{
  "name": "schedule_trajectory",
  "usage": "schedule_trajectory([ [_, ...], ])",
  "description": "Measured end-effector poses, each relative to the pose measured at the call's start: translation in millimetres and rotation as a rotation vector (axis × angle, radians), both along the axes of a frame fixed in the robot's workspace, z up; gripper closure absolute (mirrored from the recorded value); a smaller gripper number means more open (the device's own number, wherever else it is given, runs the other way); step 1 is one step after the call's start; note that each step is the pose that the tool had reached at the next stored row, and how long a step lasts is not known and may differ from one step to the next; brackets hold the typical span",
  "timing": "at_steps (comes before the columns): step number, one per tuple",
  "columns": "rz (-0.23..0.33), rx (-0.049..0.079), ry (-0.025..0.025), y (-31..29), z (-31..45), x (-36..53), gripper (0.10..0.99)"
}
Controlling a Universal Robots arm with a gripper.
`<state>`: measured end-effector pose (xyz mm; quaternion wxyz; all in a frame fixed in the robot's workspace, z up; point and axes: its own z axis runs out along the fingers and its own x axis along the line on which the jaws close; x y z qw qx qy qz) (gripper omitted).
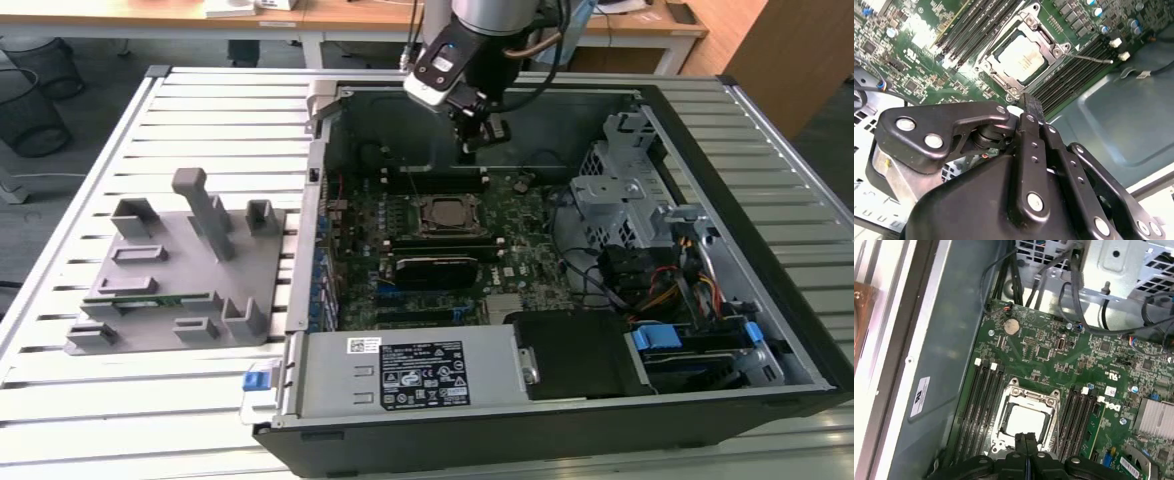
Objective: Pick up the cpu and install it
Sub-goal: 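Install the first cpu locking lever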
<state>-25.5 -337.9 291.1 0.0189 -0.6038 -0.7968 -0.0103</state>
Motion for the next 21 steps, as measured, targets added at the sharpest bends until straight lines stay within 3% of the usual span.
schedule_trajectory([
  [10, 0.101, 0.000, -0.0001, -0.2, -0.1, -0.1, 0.980],
  [21, 0.275, 0.000, -0.0001, -0.2, -0.2, -0.1, 0.980],
])
